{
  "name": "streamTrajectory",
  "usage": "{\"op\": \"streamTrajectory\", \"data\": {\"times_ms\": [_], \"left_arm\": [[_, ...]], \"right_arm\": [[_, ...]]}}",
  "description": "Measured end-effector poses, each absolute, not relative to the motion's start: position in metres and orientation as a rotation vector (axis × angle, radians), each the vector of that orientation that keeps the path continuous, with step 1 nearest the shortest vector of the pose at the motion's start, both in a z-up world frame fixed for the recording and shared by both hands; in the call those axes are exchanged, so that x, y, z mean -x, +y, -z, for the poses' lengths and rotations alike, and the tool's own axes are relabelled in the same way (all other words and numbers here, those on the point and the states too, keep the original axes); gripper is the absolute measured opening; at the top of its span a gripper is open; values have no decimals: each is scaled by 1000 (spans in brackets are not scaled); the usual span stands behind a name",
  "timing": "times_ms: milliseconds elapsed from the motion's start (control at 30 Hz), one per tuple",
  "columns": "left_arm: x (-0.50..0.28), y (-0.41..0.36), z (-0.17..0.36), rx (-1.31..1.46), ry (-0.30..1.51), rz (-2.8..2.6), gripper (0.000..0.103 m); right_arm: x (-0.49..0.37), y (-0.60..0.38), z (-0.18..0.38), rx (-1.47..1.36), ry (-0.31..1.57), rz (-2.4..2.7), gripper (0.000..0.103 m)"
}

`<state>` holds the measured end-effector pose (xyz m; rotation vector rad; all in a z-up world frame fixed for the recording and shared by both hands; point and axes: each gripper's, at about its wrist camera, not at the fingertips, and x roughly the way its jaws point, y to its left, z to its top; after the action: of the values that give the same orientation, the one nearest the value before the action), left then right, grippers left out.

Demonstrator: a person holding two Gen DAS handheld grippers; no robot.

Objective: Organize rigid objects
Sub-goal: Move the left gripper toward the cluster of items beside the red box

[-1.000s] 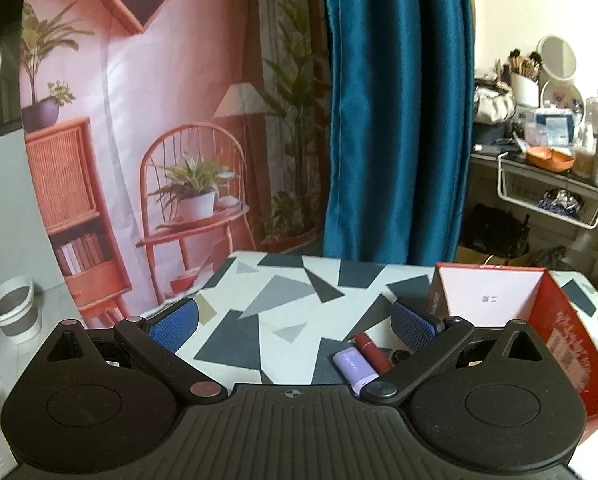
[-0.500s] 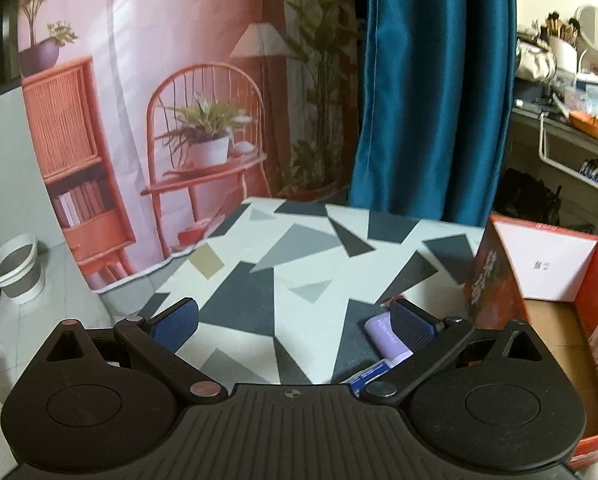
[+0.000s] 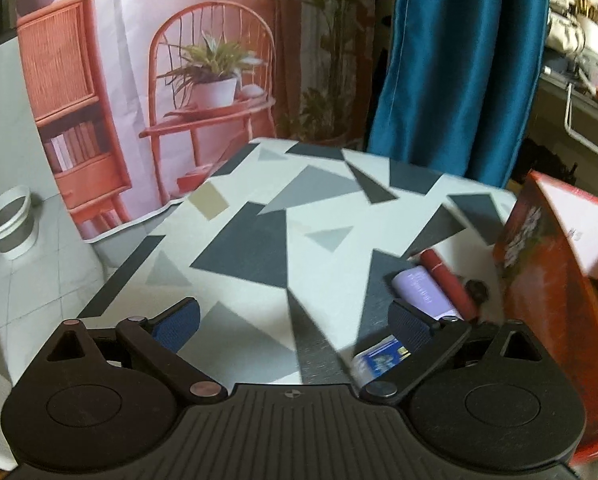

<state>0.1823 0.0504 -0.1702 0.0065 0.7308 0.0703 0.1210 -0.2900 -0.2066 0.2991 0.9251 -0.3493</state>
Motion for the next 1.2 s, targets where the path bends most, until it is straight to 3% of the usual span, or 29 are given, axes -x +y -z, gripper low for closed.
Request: {"op": "streamTrajectory", "data": {"times_ms": [67, 433, 567, 933, 1200], "left_arm": [[-185, 52, 177, -2, 753, -48, 93], [-180, 21, 208, -11, 856, 120, 92], [-172, 6, 212, -61, 854, 184, 83], [-167, -10, 216, -46, 855, 248, 81], [-163, -41, 220, -41, 856, 400, 52]], "right_arm": [[-121, -291, 208, -301, 925, 348, 10], [-121, -290, 208, -275, 923, 349, 10], [-121, -290, 208, -269, 922, 344, 10], [-109, -305, 206, -290, 911, 423, 11], [-104, -305, 206, -279, 907, 422, 10]]}}
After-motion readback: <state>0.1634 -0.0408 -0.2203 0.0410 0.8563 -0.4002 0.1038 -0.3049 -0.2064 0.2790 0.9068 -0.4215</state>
